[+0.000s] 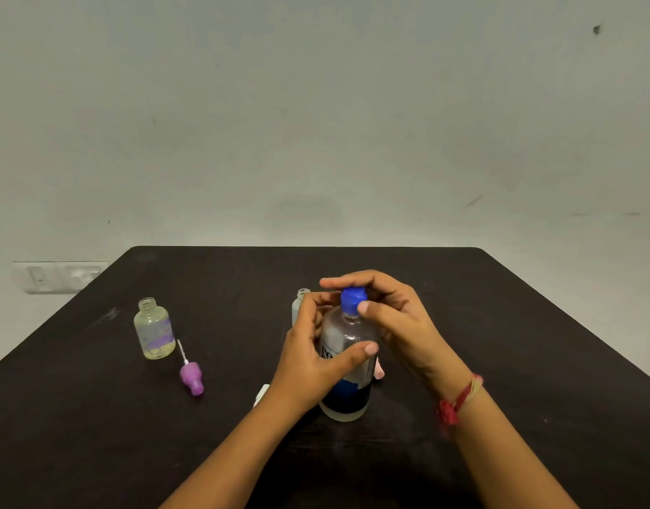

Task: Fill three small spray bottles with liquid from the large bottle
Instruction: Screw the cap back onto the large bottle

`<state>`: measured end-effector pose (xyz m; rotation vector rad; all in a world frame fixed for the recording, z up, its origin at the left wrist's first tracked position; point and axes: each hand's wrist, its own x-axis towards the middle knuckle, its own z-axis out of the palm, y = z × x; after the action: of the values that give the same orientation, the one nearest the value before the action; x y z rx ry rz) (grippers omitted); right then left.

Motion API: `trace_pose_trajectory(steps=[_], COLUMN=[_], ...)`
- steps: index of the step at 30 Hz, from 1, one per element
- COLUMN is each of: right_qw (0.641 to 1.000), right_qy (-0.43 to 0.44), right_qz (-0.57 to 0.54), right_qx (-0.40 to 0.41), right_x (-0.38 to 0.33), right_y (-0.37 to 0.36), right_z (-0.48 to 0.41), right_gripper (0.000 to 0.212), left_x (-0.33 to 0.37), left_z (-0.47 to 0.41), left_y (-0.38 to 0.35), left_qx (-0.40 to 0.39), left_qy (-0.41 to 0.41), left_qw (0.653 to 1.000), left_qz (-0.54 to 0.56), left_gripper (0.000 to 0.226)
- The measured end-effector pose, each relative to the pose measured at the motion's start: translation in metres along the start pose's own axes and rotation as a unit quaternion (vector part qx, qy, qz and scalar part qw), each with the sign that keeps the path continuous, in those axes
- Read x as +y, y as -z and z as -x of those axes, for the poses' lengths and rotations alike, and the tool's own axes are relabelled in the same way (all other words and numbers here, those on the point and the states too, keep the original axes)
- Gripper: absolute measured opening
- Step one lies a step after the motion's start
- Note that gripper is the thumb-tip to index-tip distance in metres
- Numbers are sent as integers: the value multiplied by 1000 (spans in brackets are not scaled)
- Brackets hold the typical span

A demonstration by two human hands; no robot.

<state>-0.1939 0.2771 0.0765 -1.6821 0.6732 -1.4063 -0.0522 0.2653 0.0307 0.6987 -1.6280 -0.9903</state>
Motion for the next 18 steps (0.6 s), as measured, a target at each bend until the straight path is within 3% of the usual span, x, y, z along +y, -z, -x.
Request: trace_pose_trajectory(steps=[7, 15, 18], right_qw=[999, 991, 995], right_qy=[-14, 17, 12], right_qz=[25, 98, 92], right_qx=[-28, 87, 38], right_x=[-6, 1, 3], right_y=[8, -10, -8], right_z=[0, -2, -1], right_gripper=[31, 33, 38], left_x=[2, 1, -1], left_z=[0, -1, -1], left_y=[0, -1, 1], left_qx=[-15, -7, -7], left_qy=[-2, -11, -13], left_qw=[1000, 1000, 1000], left_qz=[-3, -7, -10], left_gripper=[76, 67, 67])
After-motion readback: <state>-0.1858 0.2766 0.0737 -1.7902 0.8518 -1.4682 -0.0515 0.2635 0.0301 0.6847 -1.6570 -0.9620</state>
